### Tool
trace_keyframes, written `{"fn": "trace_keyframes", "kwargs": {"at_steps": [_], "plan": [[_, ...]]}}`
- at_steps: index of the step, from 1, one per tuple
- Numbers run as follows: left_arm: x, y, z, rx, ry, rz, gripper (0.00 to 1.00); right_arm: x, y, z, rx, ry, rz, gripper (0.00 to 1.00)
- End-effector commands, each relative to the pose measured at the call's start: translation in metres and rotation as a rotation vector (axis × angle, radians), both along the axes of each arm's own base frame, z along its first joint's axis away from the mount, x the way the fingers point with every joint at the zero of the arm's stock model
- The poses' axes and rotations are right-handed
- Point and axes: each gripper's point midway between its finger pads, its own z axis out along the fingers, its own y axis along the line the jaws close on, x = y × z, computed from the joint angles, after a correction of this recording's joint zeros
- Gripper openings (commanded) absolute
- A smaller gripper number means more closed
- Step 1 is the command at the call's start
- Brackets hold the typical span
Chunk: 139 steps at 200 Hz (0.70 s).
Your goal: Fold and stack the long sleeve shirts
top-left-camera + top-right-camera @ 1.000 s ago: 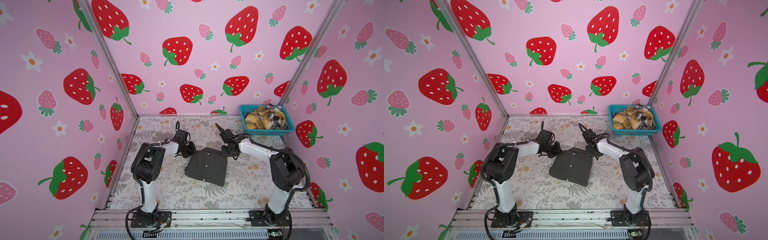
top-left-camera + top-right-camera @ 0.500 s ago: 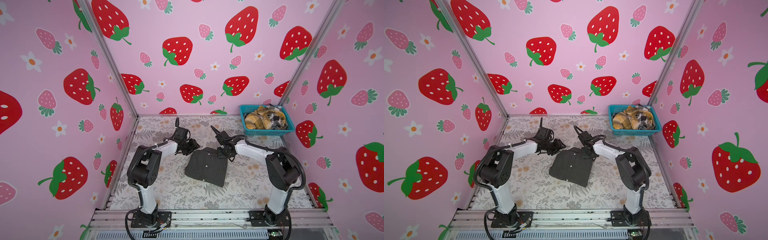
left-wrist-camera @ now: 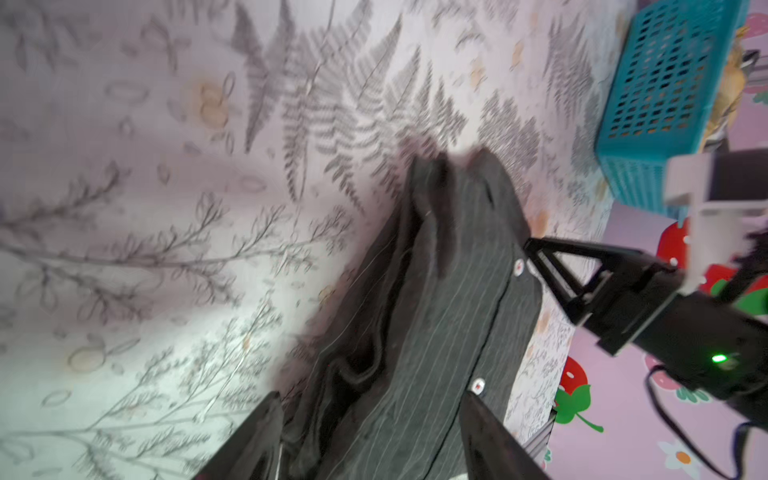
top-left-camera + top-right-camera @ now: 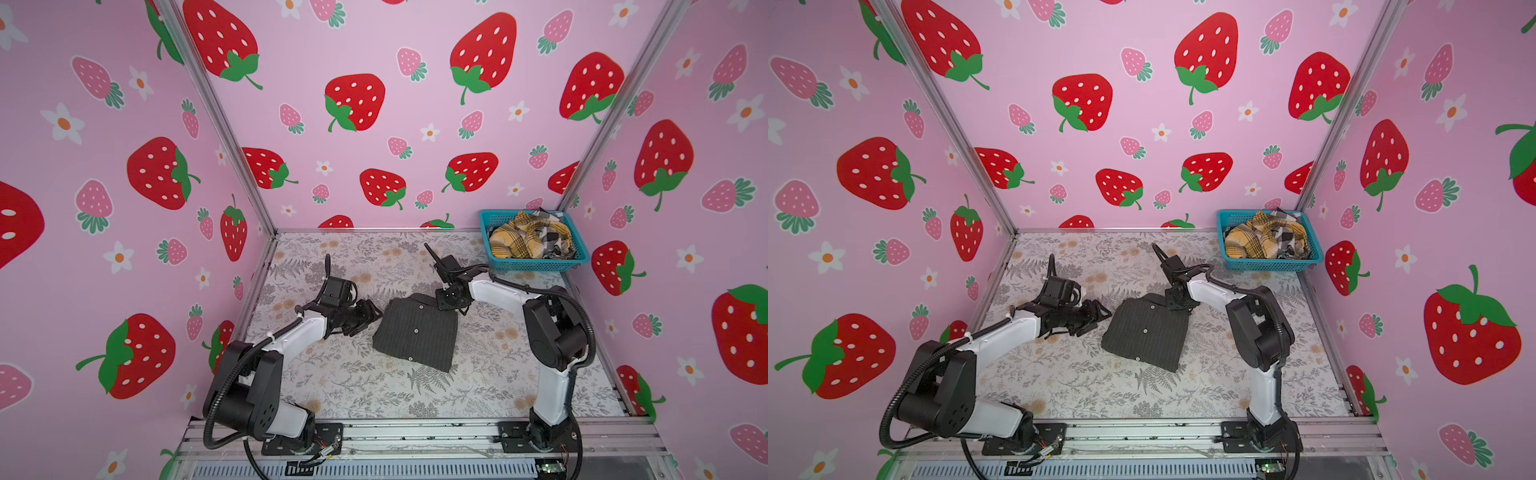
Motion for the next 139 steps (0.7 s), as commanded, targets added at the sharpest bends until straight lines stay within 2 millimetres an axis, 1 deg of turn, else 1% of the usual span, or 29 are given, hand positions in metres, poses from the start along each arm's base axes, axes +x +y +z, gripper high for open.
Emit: {"fn": "trace_keyframes", "kwargs": {"at_steps": [1,10,18,30,36,39,50,58,65,86,101,112,125,139], "plan": [[-0.006,-0.004,0.003,-0.125,0.039,-0.01,0.69,-0.021,-0.006,0.037,-0.011,-0.016,0.023,0.58],[-0.006,-0.003,0.002,-0.14,0.033,-0.005,0.71,-0.034,-0.01,0.043,-0.003,-0.011,0.013,0.6],[-0.004,-0.003,0.003,-0.145,0.021,-0.008,0.75,-0.046,-0.012,0.043,0.013,0.0,0.006,0.6],[-0.002,-0.004,0.005,-0.147,0.015,-0.01,0.79,-0.065,-0.011,0.041,0.06,0.029,0.003,0.53],[-0.001,-0.005,0.005,-0.151,0.015,-0.014,0.8,-0.073,-0.009,0.039,0.084,0.046,0.006,0.52],[0.001,-0.006,0.005,-0.153,0.018,-0.014,0.81,-0.078,-0.006,0.037,0.095,0.054,0.012,0.49],[0.003,-0.007,0.001,-0.155,0.032,-0.019,0.82,-0.089,0.0,0.031,0.122,0.081,0.024,0.48],[0.006,-0.009,-0.002,-0.163,0.042,-0.021,0.84,-0.094,0.004,0.025,0.132,0.104,0.032,0.45],[0.008,-0.01,-0.005,-0.17,0.047,-0.023,0.89,-0.096,0.006,0.019,0.131,0.121,0.034,0.42],[0.015,-0.01,-0.013,-0.163,0.059,-0.019,0.94,-0.097,-0.004,-0.004,0.058,0.171,0.003,0.34],[0.022,-0.009,-0.016,-0.17,0.065,0.006,0.94,-0.095,-0.016,-0.022,0.002,0.196,-0.022,0.33],[0.024,-0.007,-0.02,-0.162,0.066,0.027,0.95,-0.091,-0.024,-0.031,-0.02,0.2,-0.036,0.33],[0.025,-0.008,-0.024,-0.173,0.069,0.036,0.95,-0.084,-0.028,-0.041,-0.026,0.21,-0.039,0.33],[0.021,-0.009,-0.031,-0.177,0.084,0.042,0.95,-0.075,-0.028,-0.047,-0.035,0.206,-0.034,0.33]]}}
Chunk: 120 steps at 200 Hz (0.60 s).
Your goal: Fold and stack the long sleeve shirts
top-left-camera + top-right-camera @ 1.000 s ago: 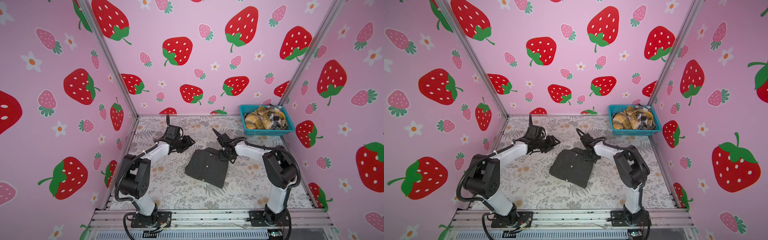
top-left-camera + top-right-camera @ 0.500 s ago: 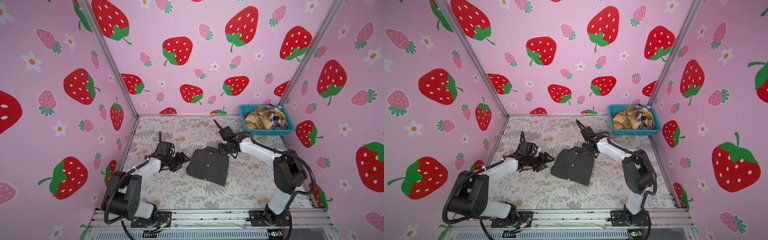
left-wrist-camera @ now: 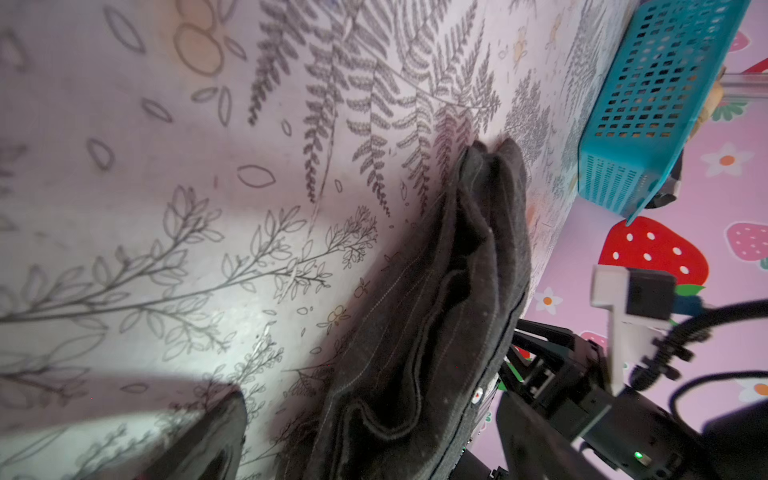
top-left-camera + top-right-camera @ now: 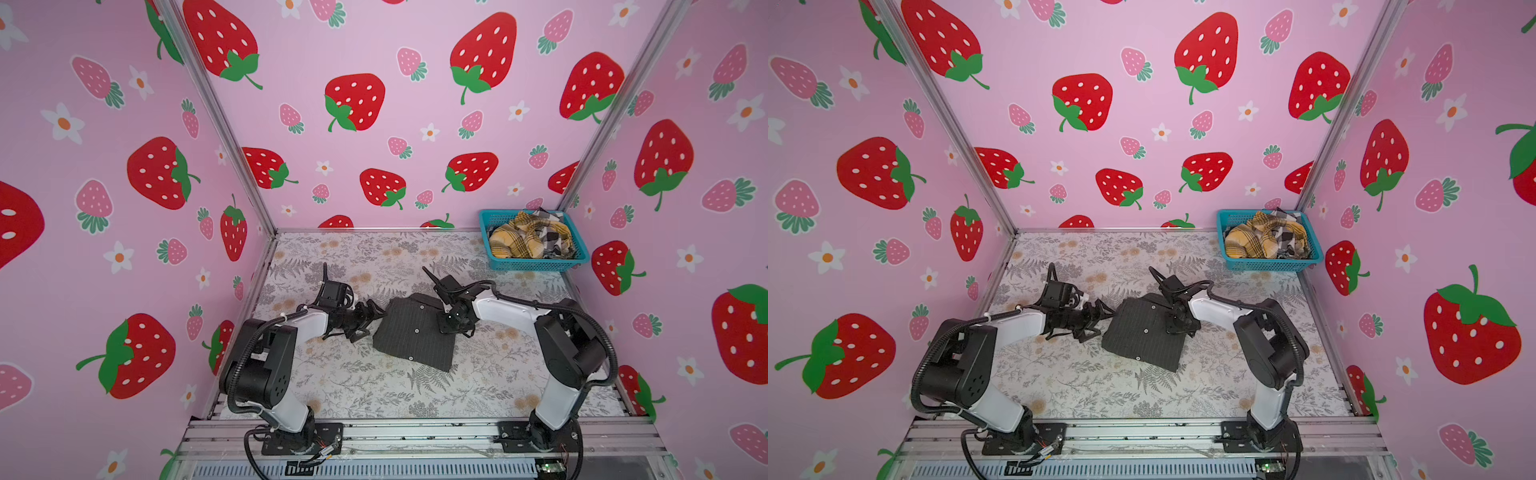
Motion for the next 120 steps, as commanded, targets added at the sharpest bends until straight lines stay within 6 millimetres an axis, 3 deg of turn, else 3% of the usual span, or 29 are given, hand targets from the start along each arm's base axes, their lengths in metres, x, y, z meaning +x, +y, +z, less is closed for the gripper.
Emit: {"fn": "trace_keyframes", "kwargs": {"at_steps": [1,34,57,94,120], "plan": [[0.005,-0.001,-0.005,-0.013,0.002,0.024,0.95,0.01,-0.015,-0.017,-0.054,0.01,-0.015,0.32],[-0.01,-0.001,-0.019,-0.034,0.036,0.034,0.95,0.032,-0.009,-0.021,-0.072,-0.013,0.009,0.32],[-0.014,-0.004,-0.021,-0.085,0.028,0.057,0.95,0.044,0.007,-0.019,-0.029,-0.04,0.058,0.31],[-0.003,-0.007,-0.017,-0.134,-0.016,0.087,0.96,0.049,0.017,-0.028,-0.018,-0.03,0.109,0.31],[0.007,-0.006,-0.026,-0.12,-0.015,0.101,0.96,0.049,0.016,-0.032,-0.019,-0.028,0.113,0.3]]}}
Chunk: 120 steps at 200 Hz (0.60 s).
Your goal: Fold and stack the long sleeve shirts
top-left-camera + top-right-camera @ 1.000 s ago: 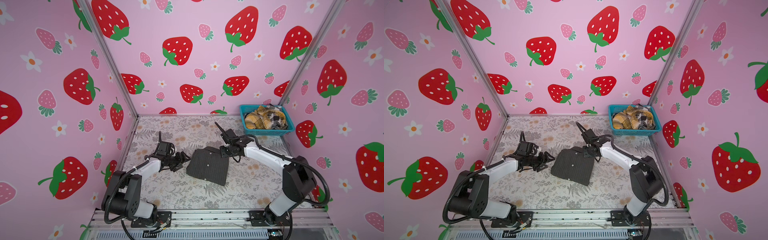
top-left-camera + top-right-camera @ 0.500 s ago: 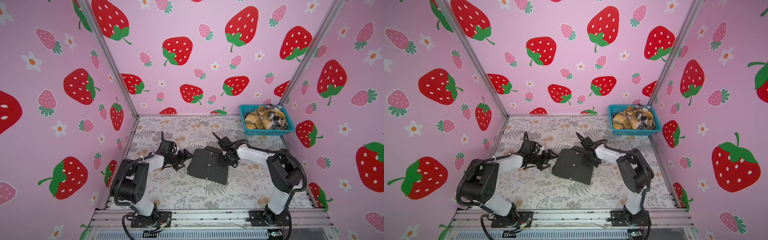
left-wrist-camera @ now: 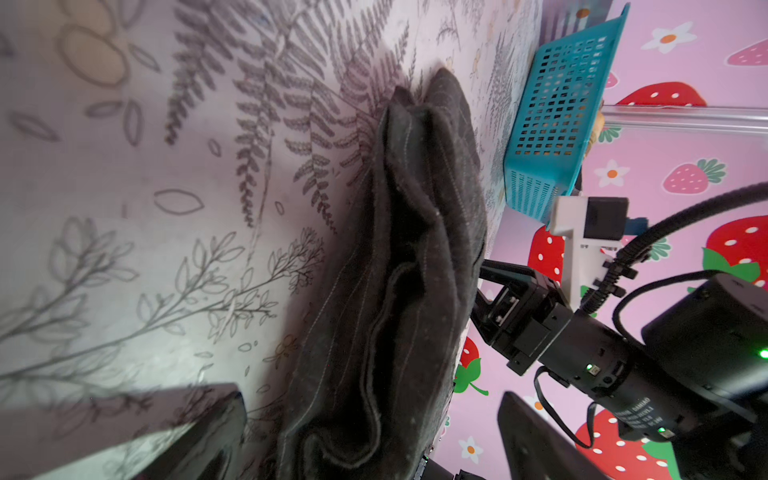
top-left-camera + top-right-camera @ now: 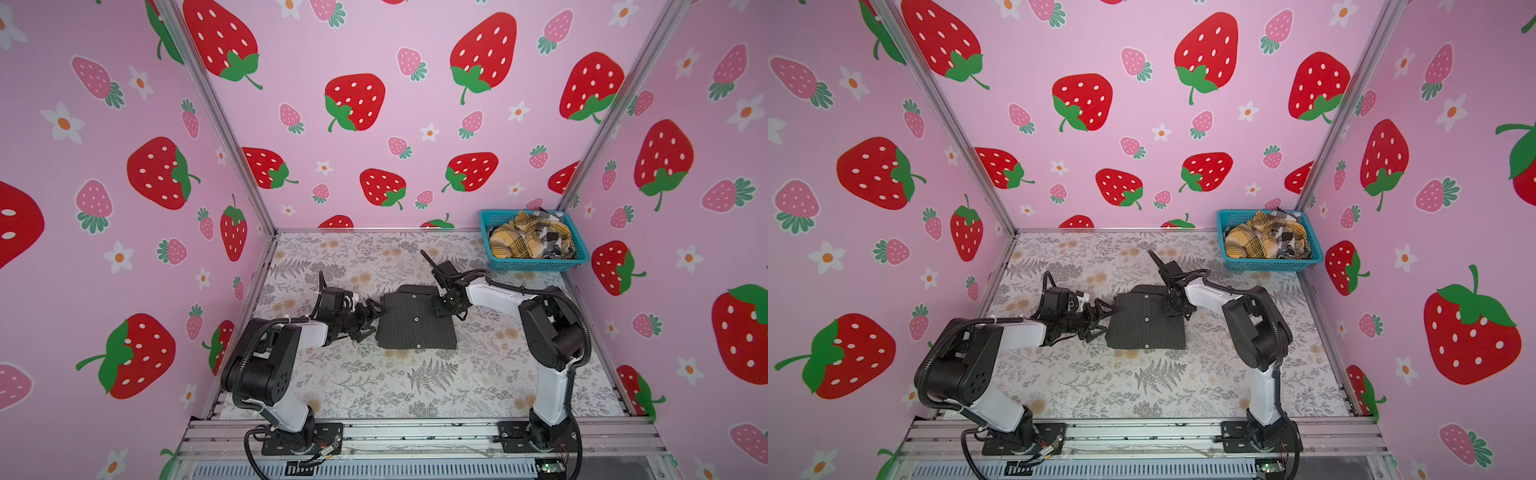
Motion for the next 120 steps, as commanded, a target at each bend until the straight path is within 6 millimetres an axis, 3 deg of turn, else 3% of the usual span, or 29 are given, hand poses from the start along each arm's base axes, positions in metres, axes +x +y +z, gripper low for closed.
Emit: {"fn": "trace_keyframes", "kwargs": {"at_steps": [1,66,120], "plan": [[0.0,0.006,-0.03,0.039,0.085,0.05,0.96,-0.016,-0.01,-0.034,-0.057,0.09,0.031,0.31],[0.0,0.007,-0.076,0.059,0.178,0.07,0.95,-0.019,-0.011,-0.044,-0.062,0.107,0.036,0.3],[0.014,-0.007,-0.093,-0.002,0.194,0.071,0.84,-0.019,-0.008,-0.043,-0.042,0.113,0.031,0.3]]}}
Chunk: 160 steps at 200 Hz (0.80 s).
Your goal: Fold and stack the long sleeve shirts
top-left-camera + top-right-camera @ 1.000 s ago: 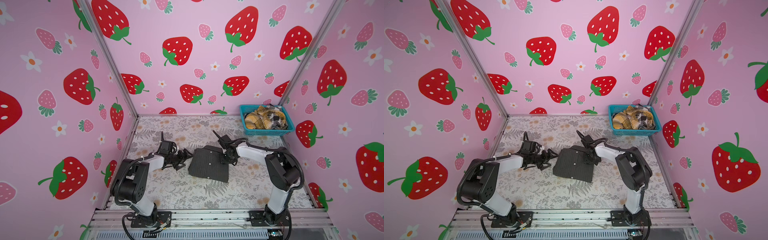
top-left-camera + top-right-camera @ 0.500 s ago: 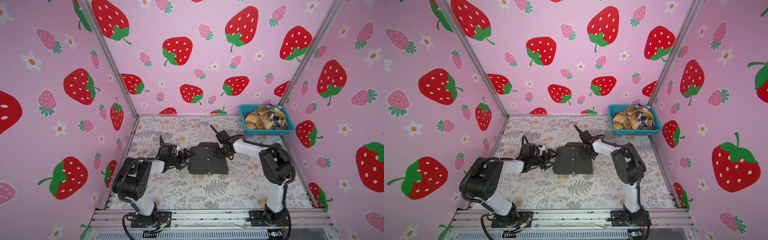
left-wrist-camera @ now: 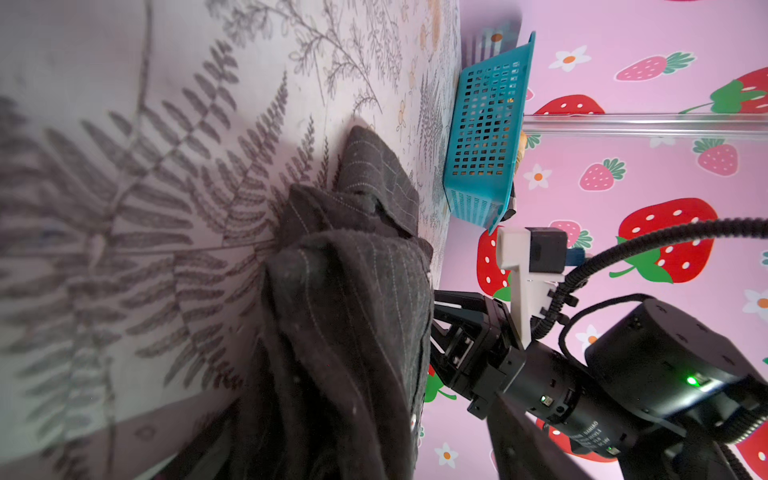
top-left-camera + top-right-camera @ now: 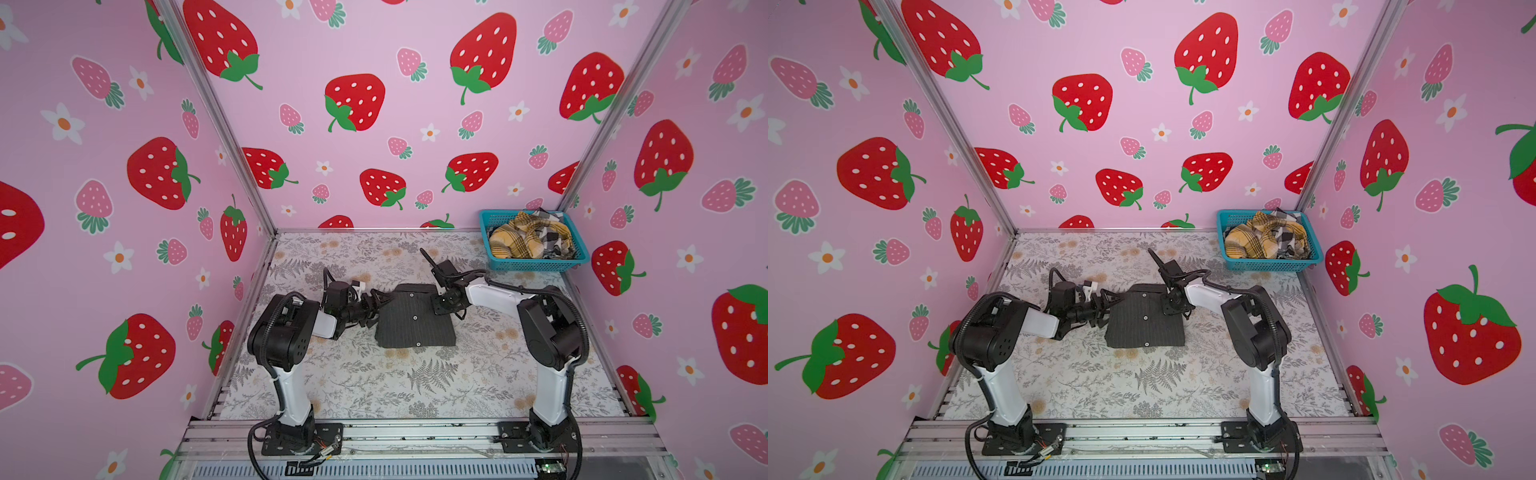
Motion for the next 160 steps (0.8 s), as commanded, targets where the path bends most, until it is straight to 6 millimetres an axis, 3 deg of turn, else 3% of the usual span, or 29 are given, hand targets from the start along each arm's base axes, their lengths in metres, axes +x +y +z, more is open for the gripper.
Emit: {"fn": "trace_keyframes", "kwargs": {"at_steps": [1,20,55,95,101,119,130,160], "plan": [[-0.034,0.016,-0.086,0.134,0.31,0.085,0.83,-0.027,-0.014,-0.042,-0.065,0.14,0.01,0.3],[-0.027,0.011,-0.086,0.116,0.303,0.075,0.72,-0.026,-0.01,-0.039,-0.046,0.141,0.009,0.3],[-0.011,0.005,-0.074,0.051,0.259,0.094,0.43,-0.024,-0.006,-0.034,-0.024,0.14,0.005,0.29],[0.001,-0.002,-0.05,0.024,0.212,0.084,0.3,-0.023,-0.003,-0.02,0.005,0.123,0.002,0.3],[0.003,-0.004,-0.047,0.022,0.203,0.078,0.32,-0.024,-0.003,-0.018,0.009,0.123,0.002,0.3],[0.002,-0.01,-0.044,0.028,0.202,0.054,0.58,-0.024,-0.001,-0.016,0.024,0.121,0.001,0.3],[0.0,-0.014,-0.045,0.035,0.208,0.038,0.67,-0.024,-0.001,-0.018,0.021,0.128,0.001,0.3],[-0.005,-0.022,-0.05,0.02,0.219,0.013,0.71,-0.026,-0.001,-0.025,0.019,0.142,-0.006,0.29]]}}
